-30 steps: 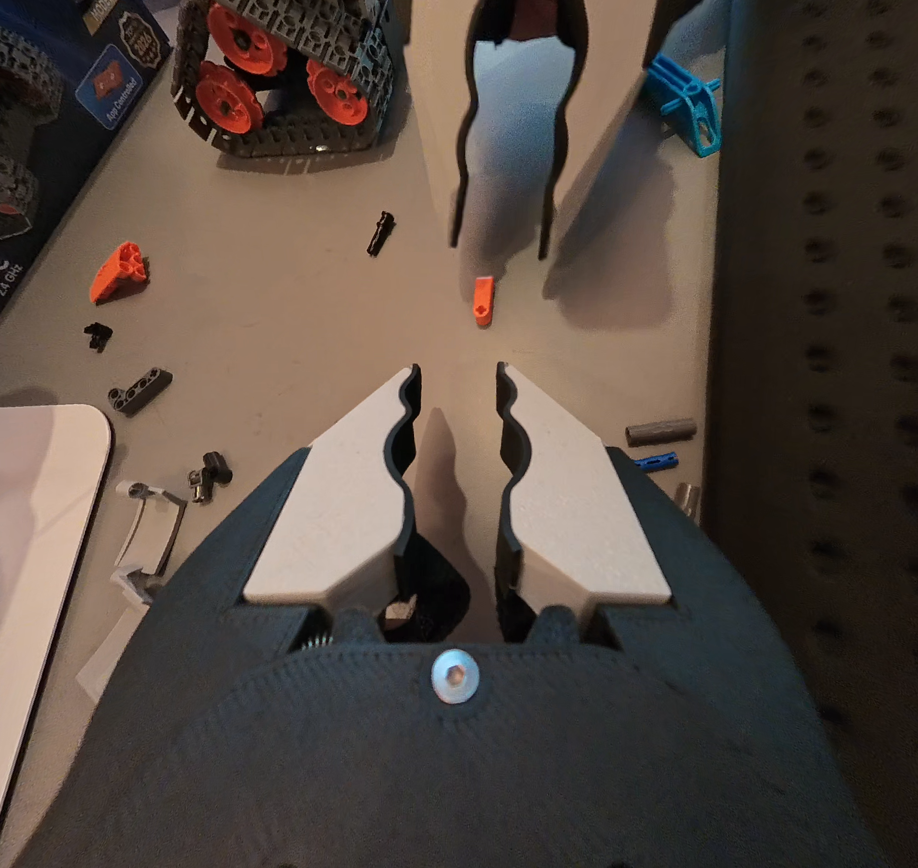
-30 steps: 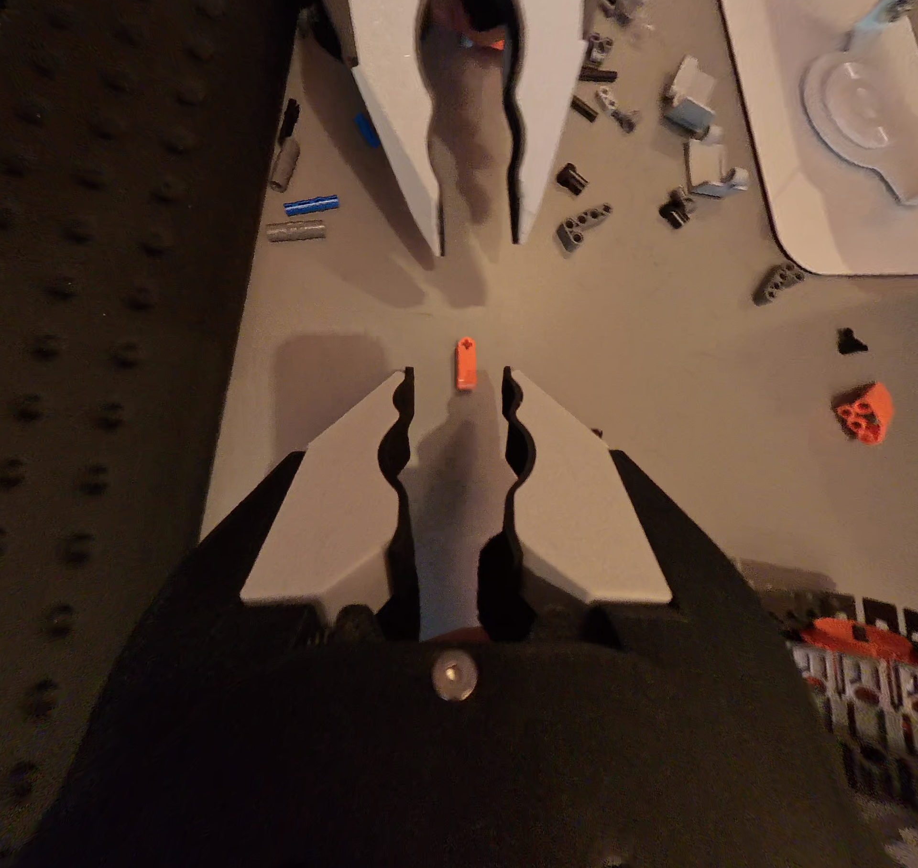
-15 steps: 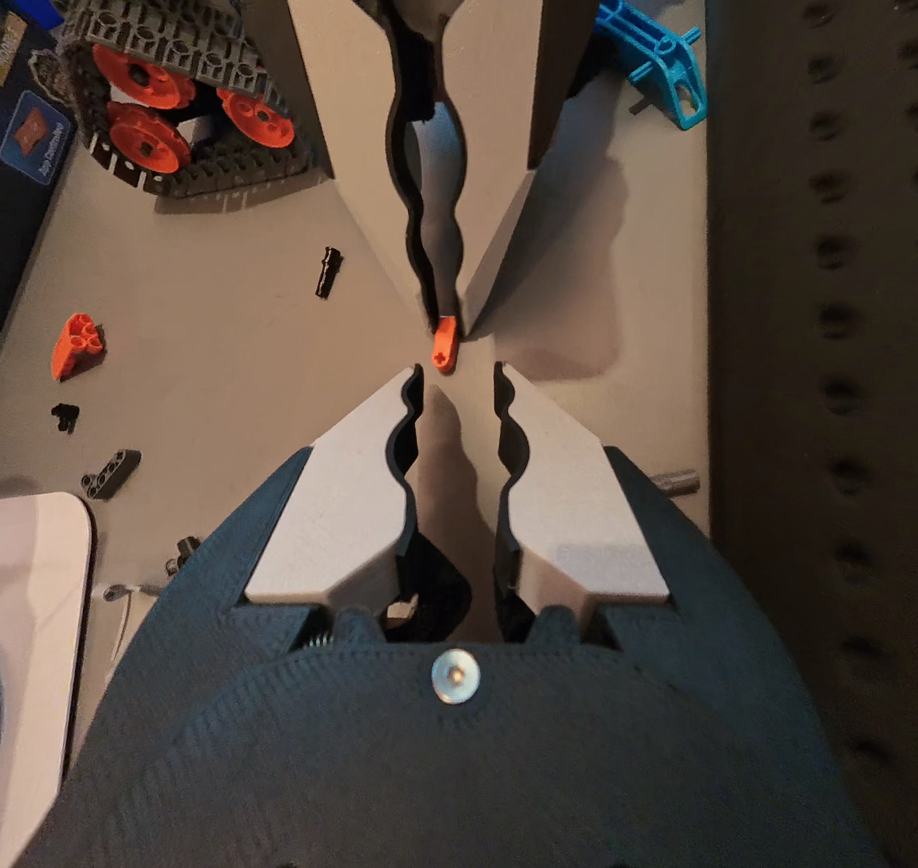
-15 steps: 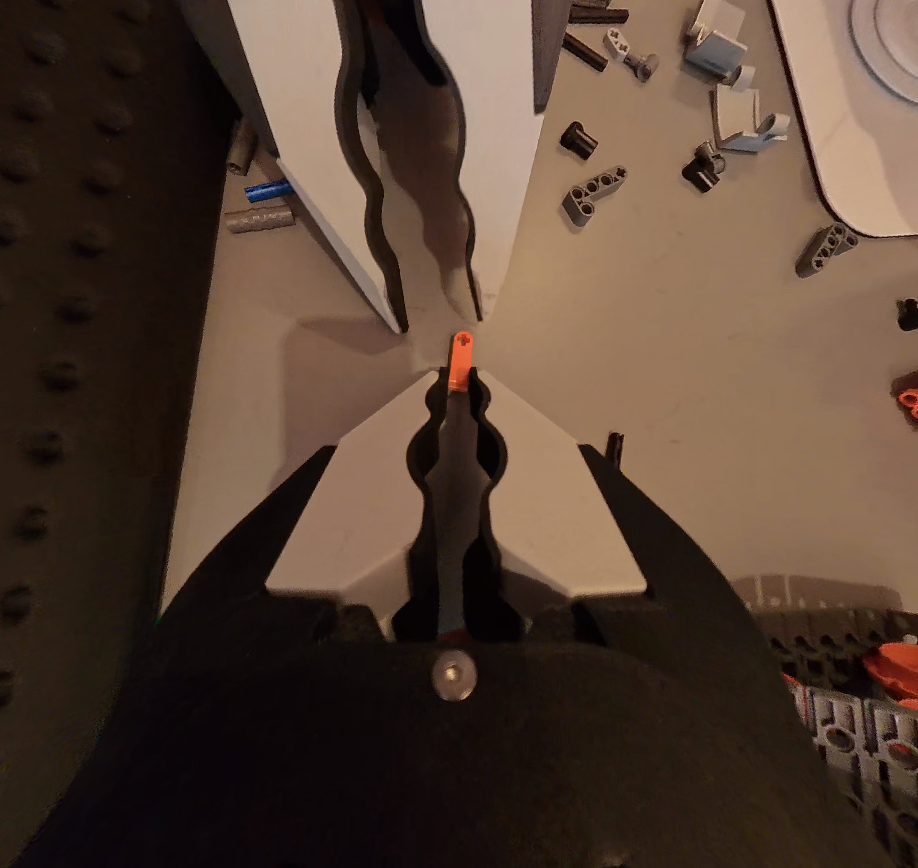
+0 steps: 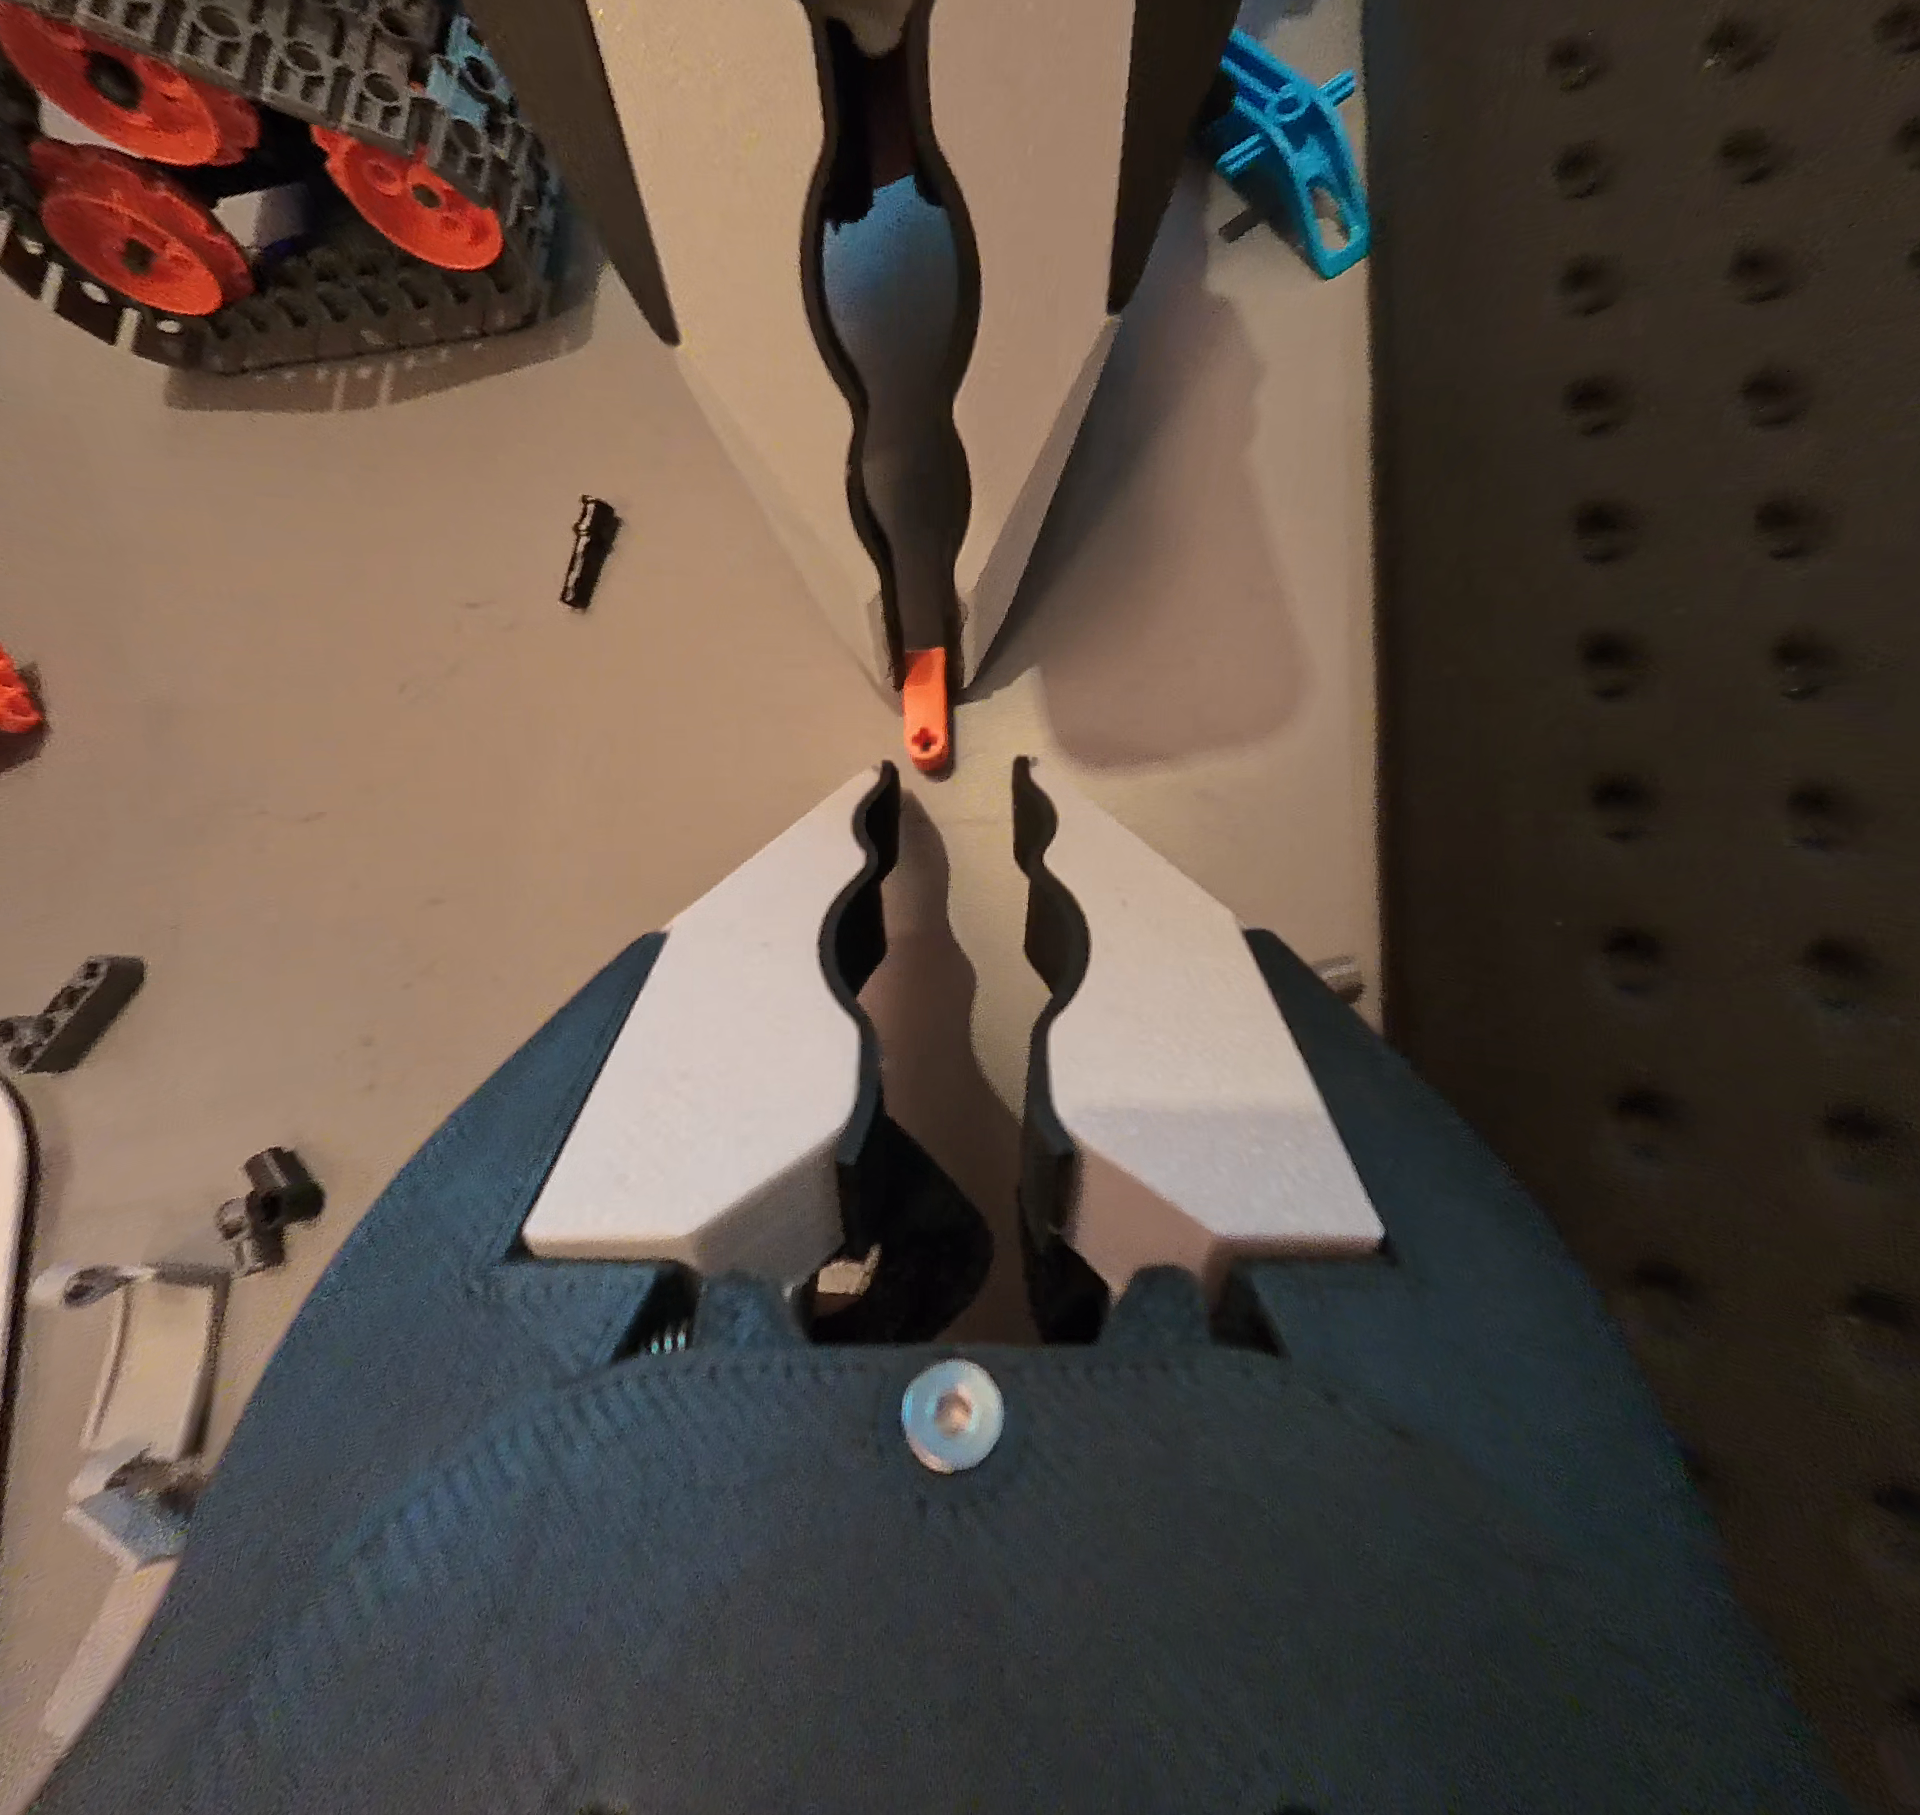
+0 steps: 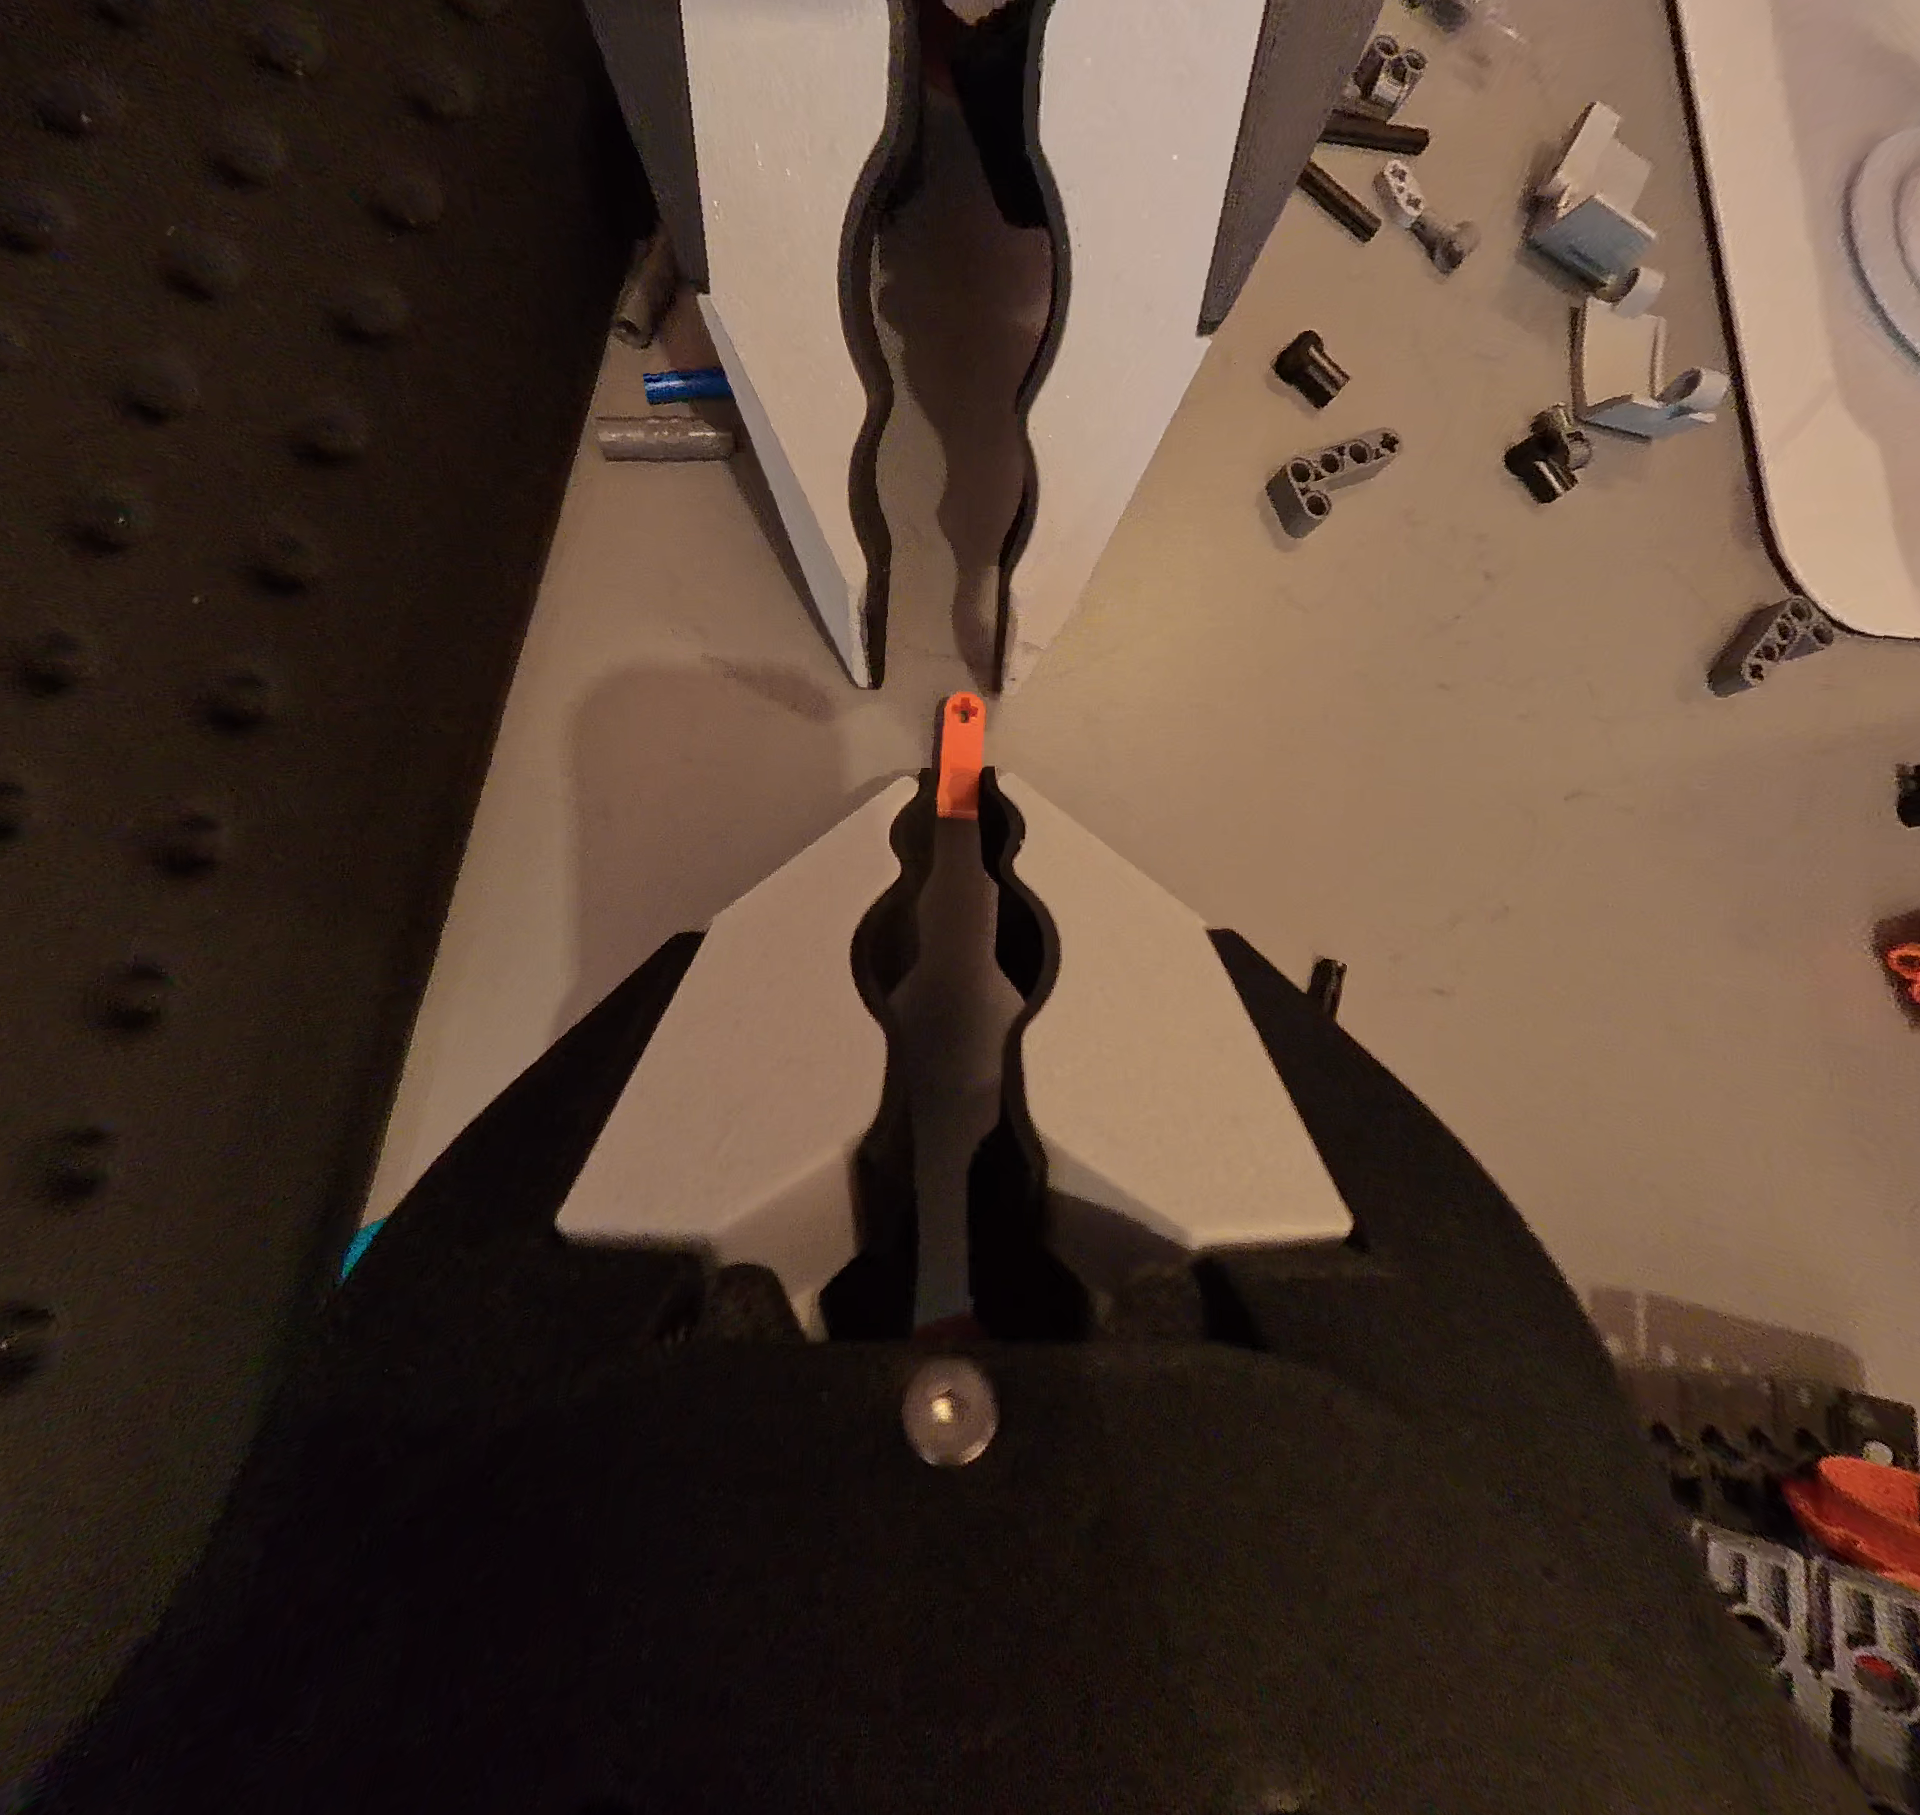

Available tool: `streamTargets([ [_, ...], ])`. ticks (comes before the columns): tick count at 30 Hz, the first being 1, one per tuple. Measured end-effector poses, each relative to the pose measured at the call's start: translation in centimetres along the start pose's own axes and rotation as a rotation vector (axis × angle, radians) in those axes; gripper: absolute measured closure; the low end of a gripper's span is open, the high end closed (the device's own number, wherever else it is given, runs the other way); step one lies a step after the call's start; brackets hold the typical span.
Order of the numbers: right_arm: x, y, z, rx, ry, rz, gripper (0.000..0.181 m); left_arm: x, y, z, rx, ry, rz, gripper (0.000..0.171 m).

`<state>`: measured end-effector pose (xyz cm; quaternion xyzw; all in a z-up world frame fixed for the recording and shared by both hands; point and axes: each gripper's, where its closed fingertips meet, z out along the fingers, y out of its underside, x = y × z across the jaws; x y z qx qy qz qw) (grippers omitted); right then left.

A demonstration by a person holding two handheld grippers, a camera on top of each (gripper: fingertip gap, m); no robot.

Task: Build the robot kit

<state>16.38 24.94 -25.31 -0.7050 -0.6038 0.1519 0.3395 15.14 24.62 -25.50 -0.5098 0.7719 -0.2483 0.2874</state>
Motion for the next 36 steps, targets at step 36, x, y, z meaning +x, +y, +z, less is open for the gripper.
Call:
streamTargets([
  [36,4.1,0.6,-2.1,0.065,0.204,0.061,0.17,-7.1,9.3,-12.8,-0.134,-0.444,-0.224,0.145],
])
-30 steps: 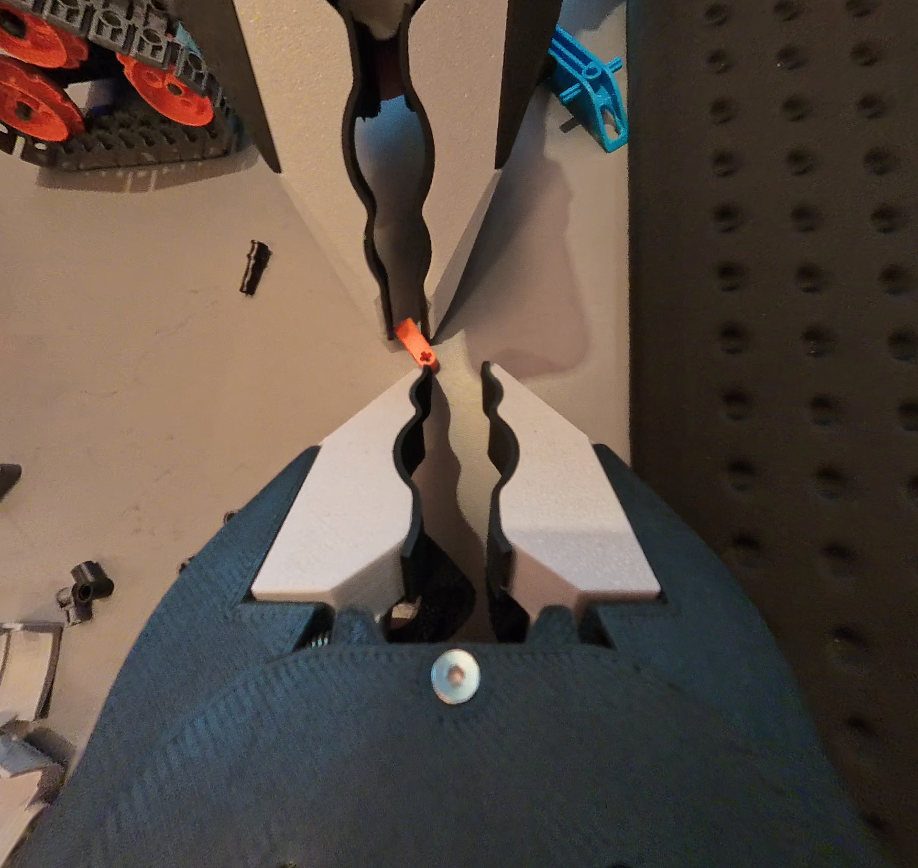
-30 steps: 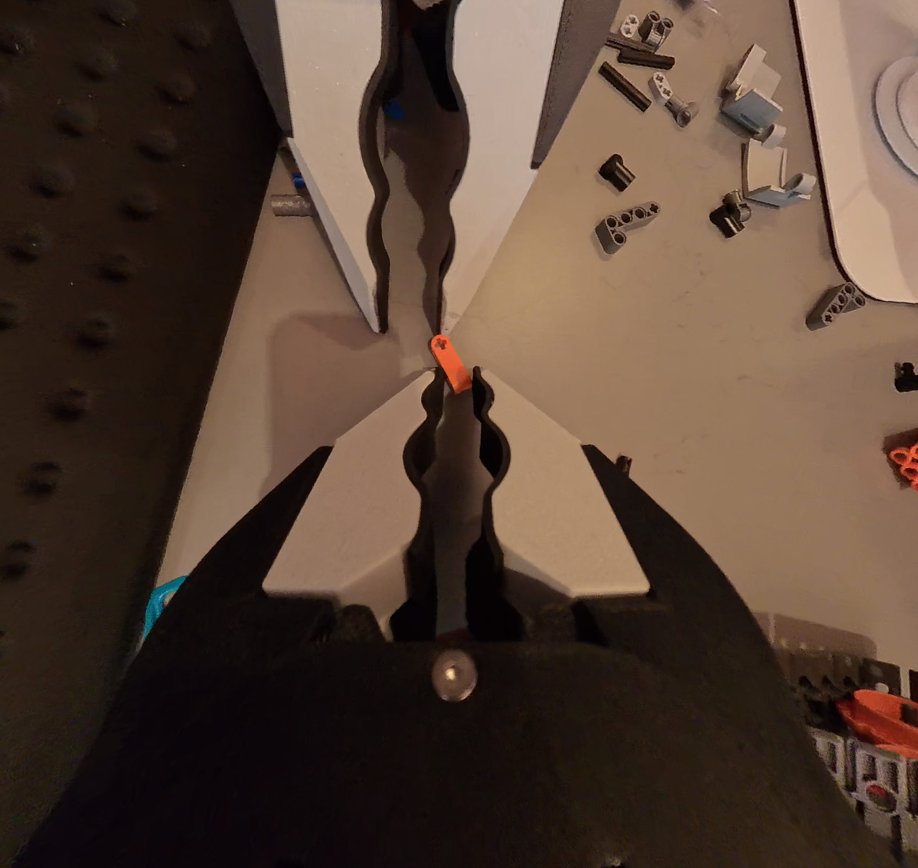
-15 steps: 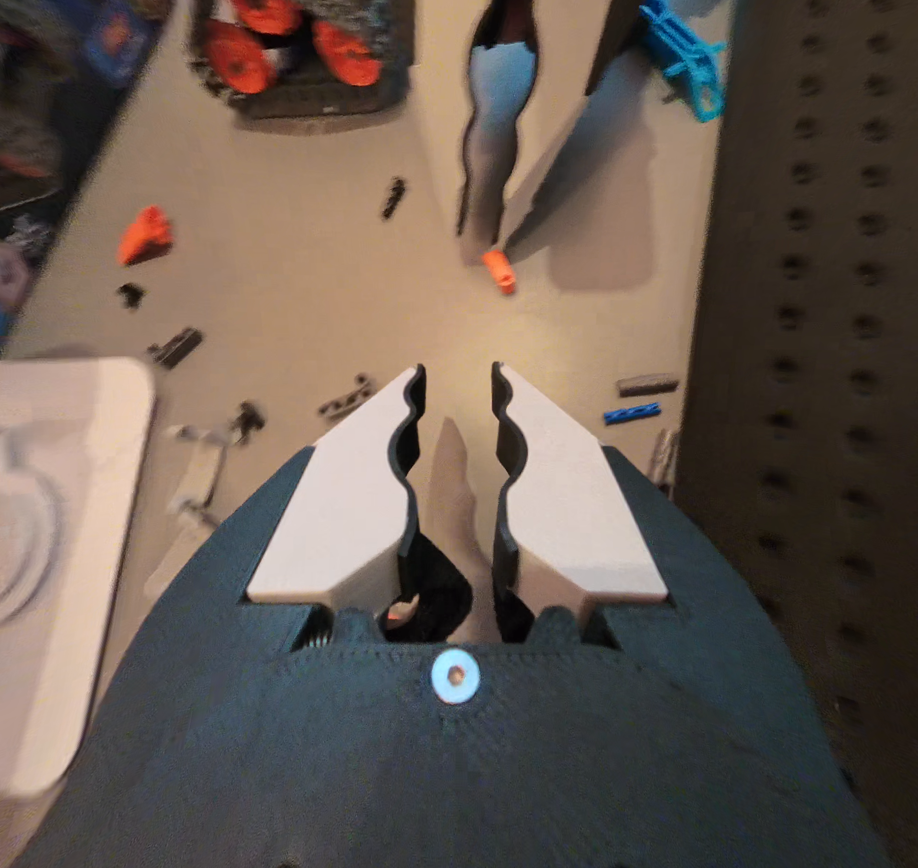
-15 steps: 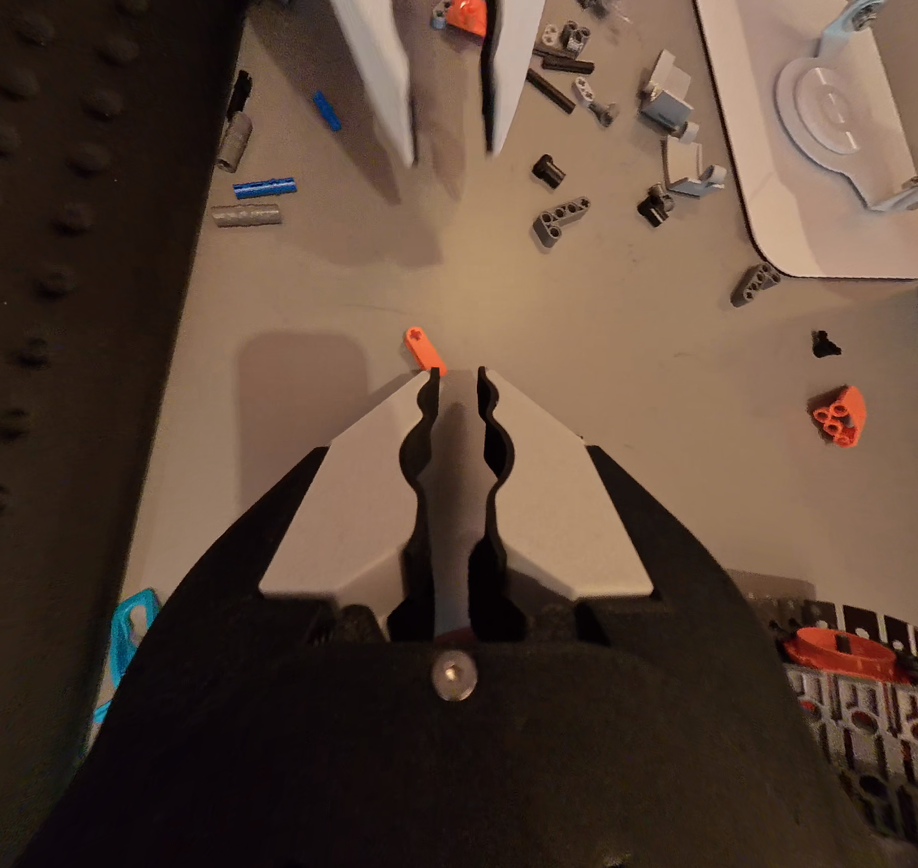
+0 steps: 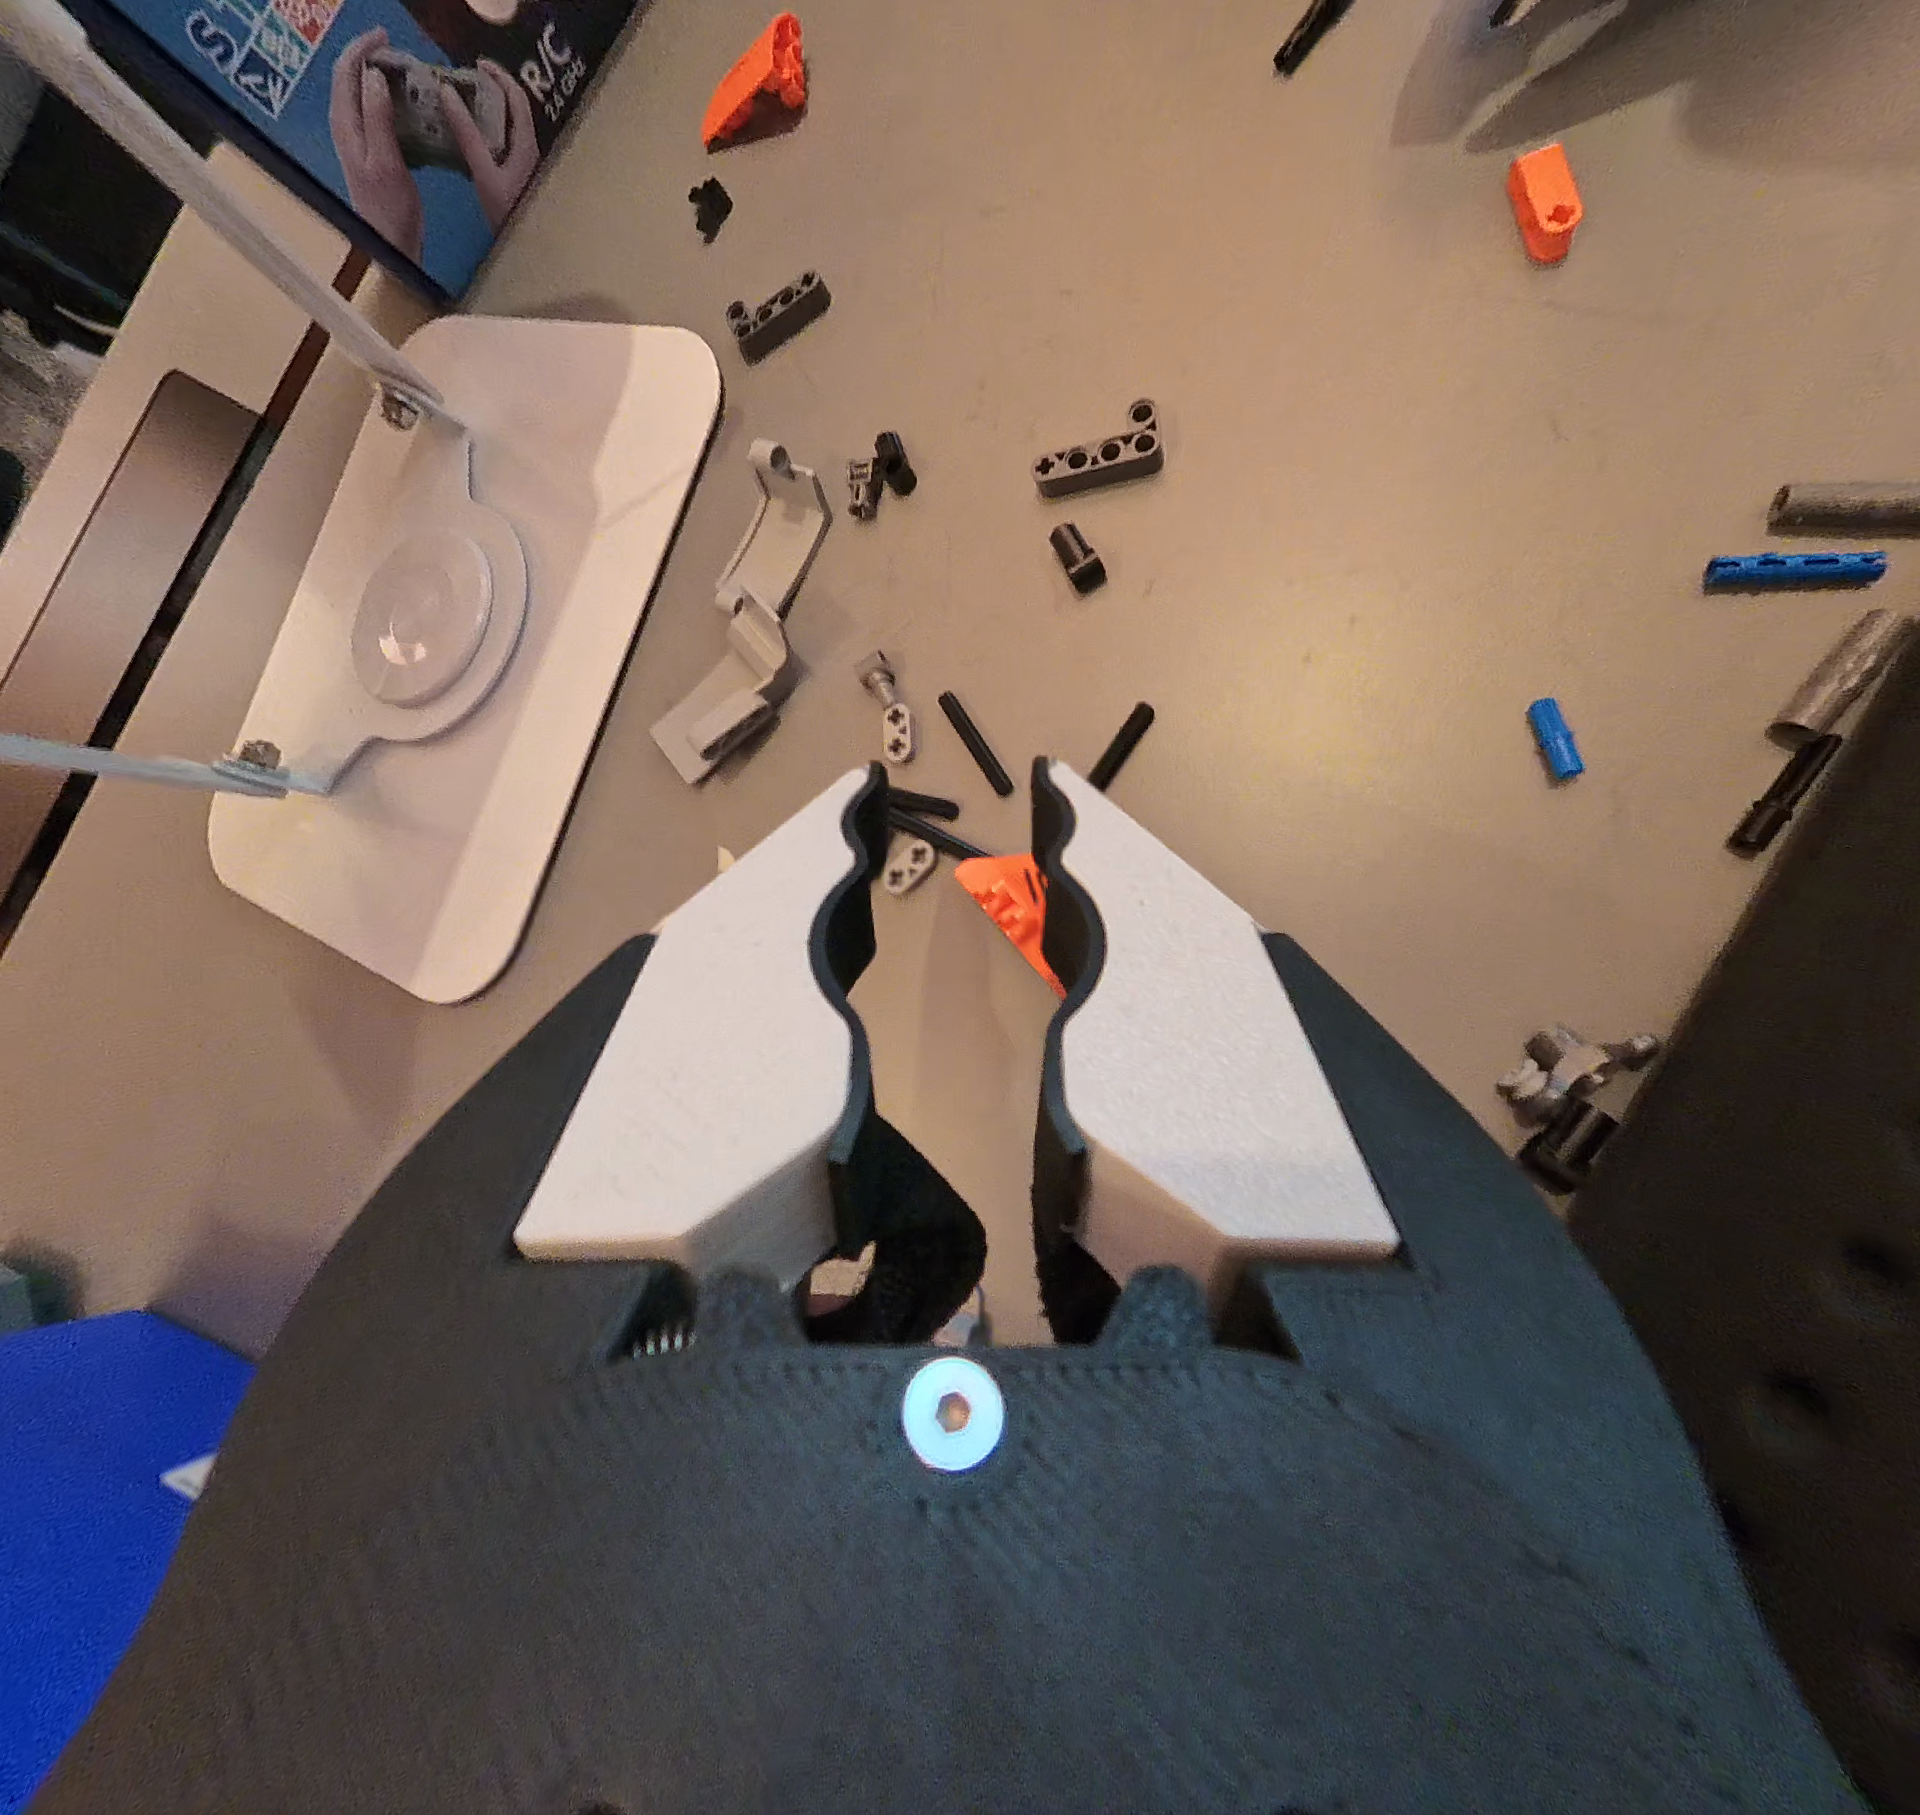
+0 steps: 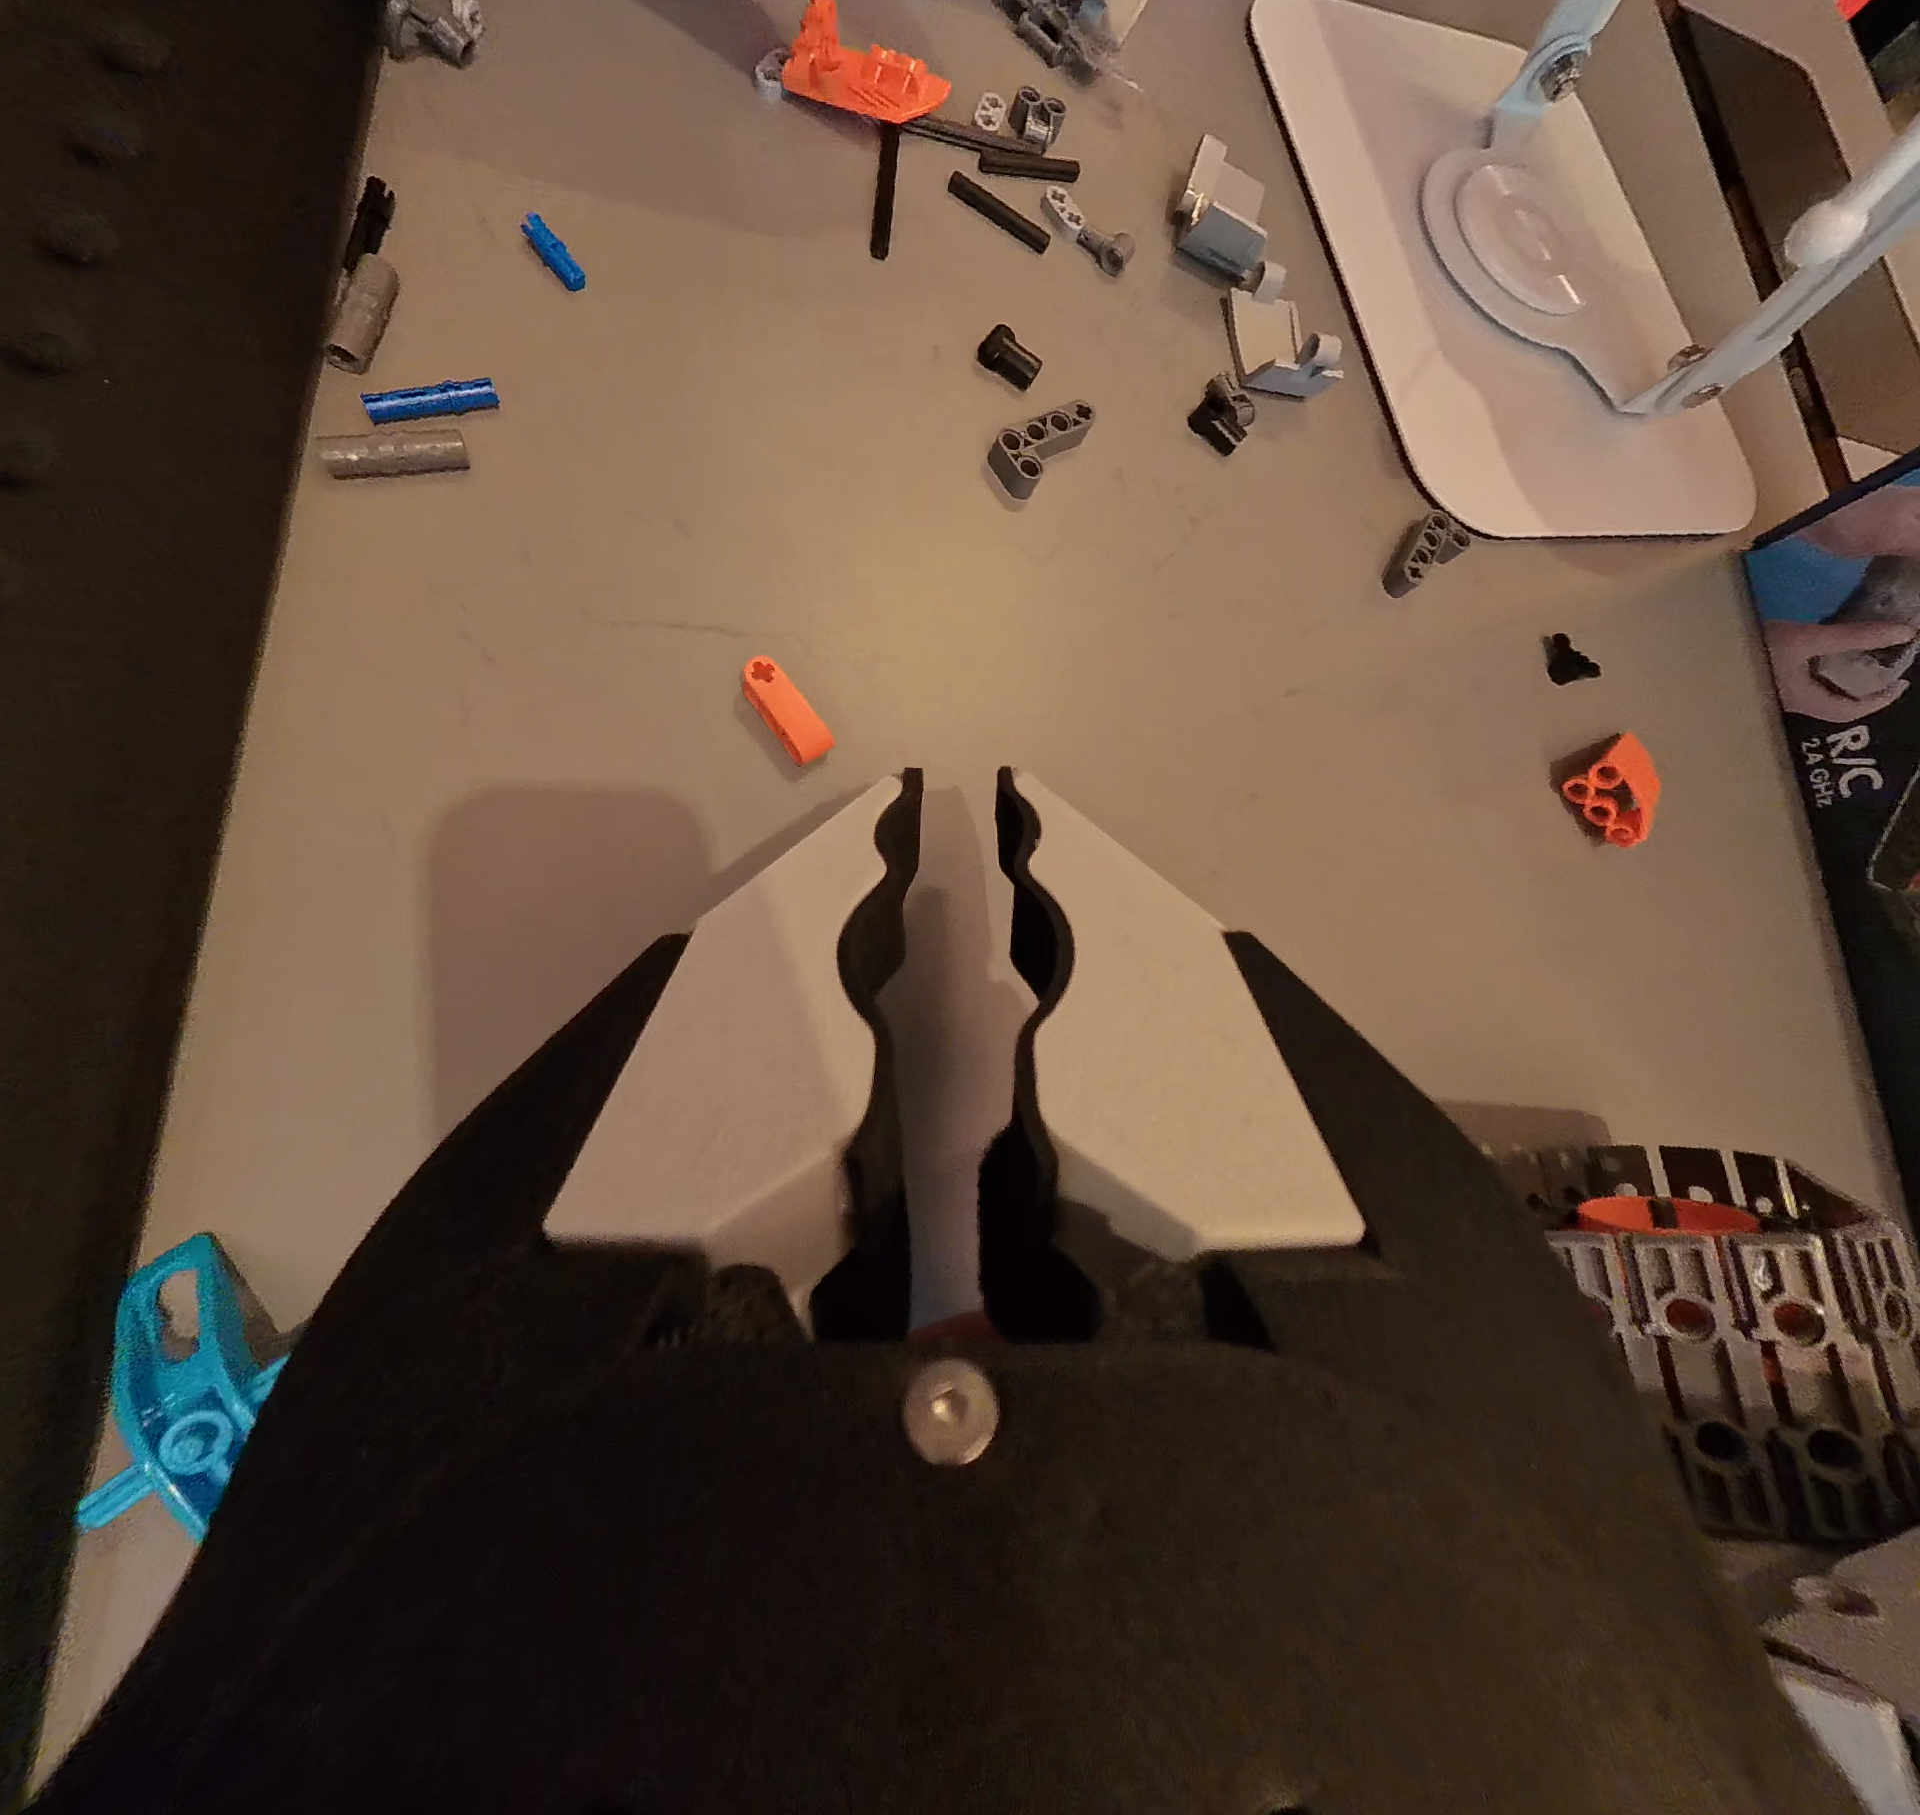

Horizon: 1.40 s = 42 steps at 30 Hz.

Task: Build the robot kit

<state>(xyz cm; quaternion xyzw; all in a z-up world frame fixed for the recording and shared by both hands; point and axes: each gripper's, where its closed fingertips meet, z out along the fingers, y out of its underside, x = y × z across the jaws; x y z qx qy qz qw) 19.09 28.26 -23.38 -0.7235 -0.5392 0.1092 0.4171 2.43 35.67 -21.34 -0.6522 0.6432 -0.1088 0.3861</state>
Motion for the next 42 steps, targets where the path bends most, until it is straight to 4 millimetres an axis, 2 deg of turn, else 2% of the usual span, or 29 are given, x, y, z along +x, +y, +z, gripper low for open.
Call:
streamTargets([
  [5,0.2,0.4,0.1,-0.003,0.008,-0.001,0.17,-0.1,2.0,-1.4,-0.02,-0.043,-0.037,0.145],
  [15,0.2,0.3,0.0,0.0,0.019,-0.011,0.171,-1.3,4.4,-4.9,-0.084,-0.106,-0.065,0.146],
  [19,0.0,0.6,0.1,-0.002,0.016,-0.01,0.171,-0.8,5.4,-6.5,-0.119,-0.097,-0.055,0.15],
  [22,-0.2,0.6,0.2,-0.005,0.008,-0.011,0.171,0.2,6.3,-6.8,-0.142,-0.049,-0.065,0.15],
  [29,-0.3,0.4,0.3,0.002,0.01,-0.013,0.171,2.0,4.7,-4.9,-0.102,0.018,-0.019,0.148],
  [34,-0.3,-0.4,0.2,0.031,0.01,-0.01,0.171,2.5,2.0,-1.6,-0.056,0.038,0.052,0.146],
  [36,-0.3,-0.2,0.2,0.026,0.012,-0.008,0.171,2.1,1.4,0.0,-0.072,0.026,0.091,0.146],
  [38,-0.1,0.0,0.2,0.025,0.015,-0.004,0.171,0.8,1.4,1.3,-0.112,-0.01,0.073,0.148],
  [42,-0.2,0.1,0.2,0.021,0.011,-0.005,0.172,-0.5,2.3,2.6,-0.187,0.02,-0.083,0.15],
])
